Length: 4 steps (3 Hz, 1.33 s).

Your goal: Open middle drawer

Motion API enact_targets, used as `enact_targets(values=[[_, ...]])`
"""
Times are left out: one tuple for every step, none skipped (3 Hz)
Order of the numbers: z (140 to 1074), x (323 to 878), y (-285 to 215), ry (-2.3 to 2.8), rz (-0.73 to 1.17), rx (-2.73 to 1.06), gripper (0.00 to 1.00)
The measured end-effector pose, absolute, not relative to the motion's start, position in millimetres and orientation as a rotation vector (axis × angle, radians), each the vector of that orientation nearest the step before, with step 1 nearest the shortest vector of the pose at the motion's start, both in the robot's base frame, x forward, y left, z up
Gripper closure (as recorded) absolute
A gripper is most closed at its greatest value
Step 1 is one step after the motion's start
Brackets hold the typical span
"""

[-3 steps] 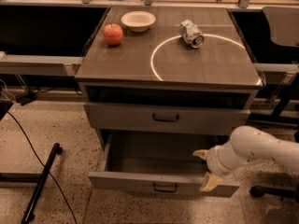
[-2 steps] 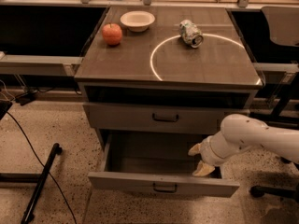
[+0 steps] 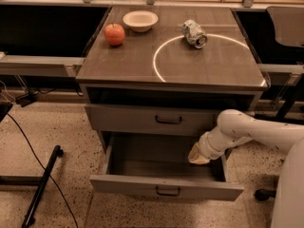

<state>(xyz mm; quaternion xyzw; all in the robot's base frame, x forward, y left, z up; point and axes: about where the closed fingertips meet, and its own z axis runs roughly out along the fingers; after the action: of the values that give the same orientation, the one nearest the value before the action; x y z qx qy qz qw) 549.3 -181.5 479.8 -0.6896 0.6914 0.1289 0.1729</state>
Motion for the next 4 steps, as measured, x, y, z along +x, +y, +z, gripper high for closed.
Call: enact_targets(values=[[449.1, 552.4, -184.5, 1.967, 0.450, -1.883, 1.00], [429.7, 550.3, -187.4, 1.971, 0.495, -1.843, 1.00], [410.7, 534.0, -191.1, 1.979, 0.547, -1.839, 1.00], [403.0, 508.4, -193.1, 1.969, 0.585, -1.851, 1.00]])
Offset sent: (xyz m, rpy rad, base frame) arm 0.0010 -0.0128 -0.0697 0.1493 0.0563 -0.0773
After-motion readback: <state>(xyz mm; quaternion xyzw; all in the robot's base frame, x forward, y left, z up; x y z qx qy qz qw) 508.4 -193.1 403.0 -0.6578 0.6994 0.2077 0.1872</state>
